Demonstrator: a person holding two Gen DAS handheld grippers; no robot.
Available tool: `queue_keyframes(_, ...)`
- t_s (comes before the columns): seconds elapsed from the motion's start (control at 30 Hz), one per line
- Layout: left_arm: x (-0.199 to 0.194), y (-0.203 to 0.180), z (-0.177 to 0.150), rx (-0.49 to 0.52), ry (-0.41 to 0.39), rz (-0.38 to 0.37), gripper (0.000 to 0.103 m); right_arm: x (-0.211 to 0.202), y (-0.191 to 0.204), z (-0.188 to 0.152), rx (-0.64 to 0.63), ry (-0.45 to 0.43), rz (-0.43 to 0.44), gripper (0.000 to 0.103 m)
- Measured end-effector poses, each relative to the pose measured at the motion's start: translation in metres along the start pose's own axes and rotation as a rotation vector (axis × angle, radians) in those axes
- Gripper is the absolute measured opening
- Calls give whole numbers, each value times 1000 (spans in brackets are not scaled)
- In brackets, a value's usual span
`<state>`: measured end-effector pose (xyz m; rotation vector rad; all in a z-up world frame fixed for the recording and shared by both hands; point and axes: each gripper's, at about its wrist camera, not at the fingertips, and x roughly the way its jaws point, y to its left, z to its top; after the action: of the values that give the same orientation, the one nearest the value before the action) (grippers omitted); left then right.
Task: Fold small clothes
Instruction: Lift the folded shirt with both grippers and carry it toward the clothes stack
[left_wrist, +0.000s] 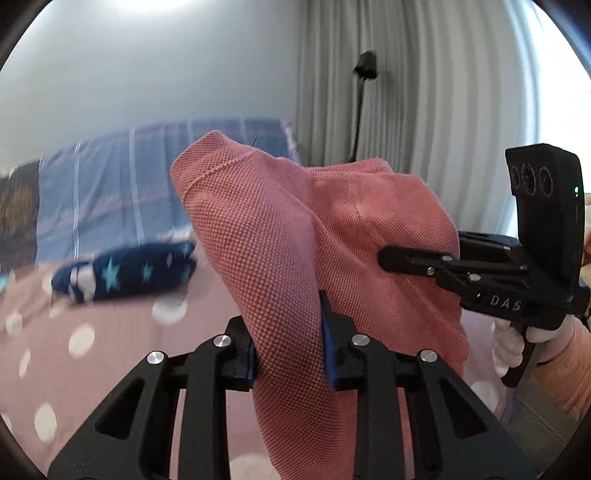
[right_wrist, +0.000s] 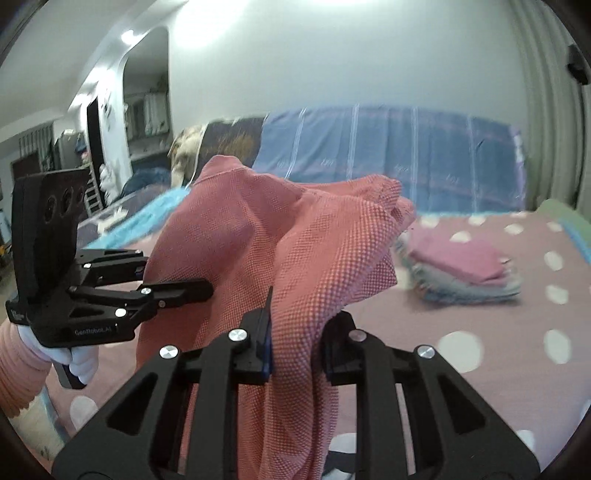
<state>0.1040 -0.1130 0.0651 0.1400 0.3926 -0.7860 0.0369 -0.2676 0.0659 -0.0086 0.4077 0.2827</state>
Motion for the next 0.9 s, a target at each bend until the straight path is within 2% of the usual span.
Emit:
queue_keyframes(0.23, 16, -48, 73, 95, -89, -44, 28, -55, -44, 41, -17, -108, -145, 20)
queue_keyframes(0.4, 45, -64, 116, 123, -104, -53, 28, -67, -84, 72, -26, -152, -223, 20)
queue_keyframes(0.53, 77, -68, 146, 146, -100, -29, 28, -60, -114, 96, -19, -154, -279, 20)
queue_keyframes(0.73, 122, -57, 173, 133, -95, -4, 28, -26, -153, 125, -21, -144, -339, 20)
queue_keyframes(0.9, 171, -47, 186, 161, -67, 41, 28, 26, -186, 142, -13, -124, -369, 20)
